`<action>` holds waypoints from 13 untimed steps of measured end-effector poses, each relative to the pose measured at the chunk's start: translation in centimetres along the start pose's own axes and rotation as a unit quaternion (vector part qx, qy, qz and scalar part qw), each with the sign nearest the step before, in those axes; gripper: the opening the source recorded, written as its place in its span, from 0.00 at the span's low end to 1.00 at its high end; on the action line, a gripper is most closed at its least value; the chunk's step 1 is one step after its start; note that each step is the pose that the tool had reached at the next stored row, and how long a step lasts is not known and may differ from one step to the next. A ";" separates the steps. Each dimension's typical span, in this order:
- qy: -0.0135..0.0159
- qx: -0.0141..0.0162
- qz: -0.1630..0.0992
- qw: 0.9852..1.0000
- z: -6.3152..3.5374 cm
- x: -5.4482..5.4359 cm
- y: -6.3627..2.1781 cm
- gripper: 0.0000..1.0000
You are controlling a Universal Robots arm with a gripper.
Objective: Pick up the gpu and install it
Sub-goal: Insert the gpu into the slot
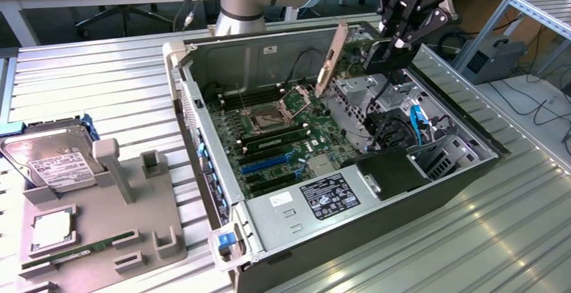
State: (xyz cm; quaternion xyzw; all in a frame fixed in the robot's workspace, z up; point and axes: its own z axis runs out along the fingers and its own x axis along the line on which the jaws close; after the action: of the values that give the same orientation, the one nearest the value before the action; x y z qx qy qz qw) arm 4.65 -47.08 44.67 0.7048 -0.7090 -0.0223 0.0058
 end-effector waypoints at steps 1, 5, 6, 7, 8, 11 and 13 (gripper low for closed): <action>0.000 0.000 0.000 1.000 0.10 0.0 0.12 0.27; 0.000 0.000 0.000 1.000 0.50 0.0 0.53 0.27; 0.000 0.000 0.000 1.000 0.64 0.0 0.65 0.27; 0.000 0.000 0.000 1.000 0.80 0.0 0.78 0.27; 0.000 0.000 0.000 1.000 0.94 0.0 0.88 0.27; 0.000 0.000 0.000 1.000 1.14 0.0 1.02 0.27; 0.000 0.000 0.000 1.000 1.15 0.0 1.02 0.27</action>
State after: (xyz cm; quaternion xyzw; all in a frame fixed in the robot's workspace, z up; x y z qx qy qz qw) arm 3.59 -47.08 43.57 0.7048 -0.7090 -0.0222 0.0059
